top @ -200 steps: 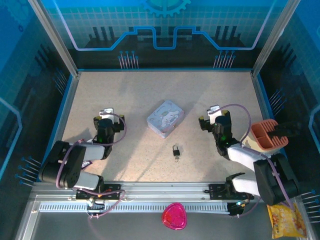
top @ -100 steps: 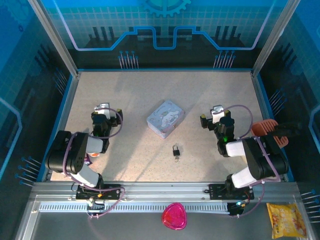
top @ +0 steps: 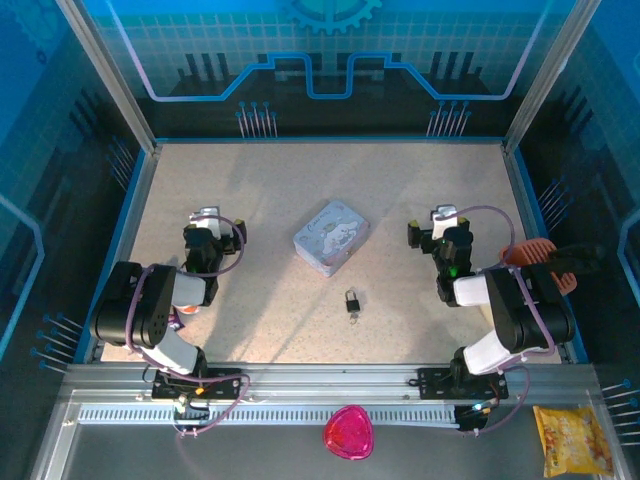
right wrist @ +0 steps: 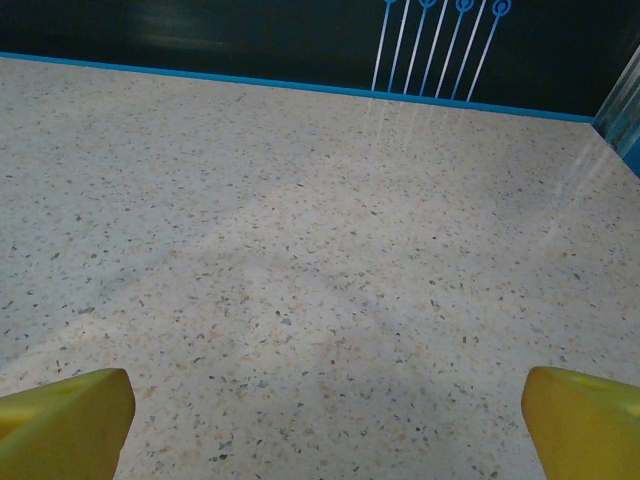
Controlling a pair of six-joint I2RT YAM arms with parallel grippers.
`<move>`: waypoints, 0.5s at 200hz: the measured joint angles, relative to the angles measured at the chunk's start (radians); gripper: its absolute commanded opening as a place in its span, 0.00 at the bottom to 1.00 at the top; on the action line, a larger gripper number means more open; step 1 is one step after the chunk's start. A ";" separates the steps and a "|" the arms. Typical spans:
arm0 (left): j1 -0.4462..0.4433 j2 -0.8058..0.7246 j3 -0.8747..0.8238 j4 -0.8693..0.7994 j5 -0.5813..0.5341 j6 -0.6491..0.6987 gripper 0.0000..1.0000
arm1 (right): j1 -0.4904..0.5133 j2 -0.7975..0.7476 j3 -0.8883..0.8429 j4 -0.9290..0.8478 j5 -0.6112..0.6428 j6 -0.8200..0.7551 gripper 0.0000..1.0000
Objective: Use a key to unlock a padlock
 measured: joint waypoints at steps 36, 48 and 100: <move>0.000 0.000 0.000 -0.002 0.000 0.000 0.99 | 0.000 0.000 0.000 0.000 0.004 0.003 1.00; 0.000 0.000 0.000 -0.002 0.000 0.000 0.99 | 0.000 0.000 0.000 0.000 0.004 0.003 1.00; 0.000 0.000 0.000 -0.002 0.000 0.000 0.99 | 0.003 0.000 0.000 0.000 0.005 0.003 1.00</move>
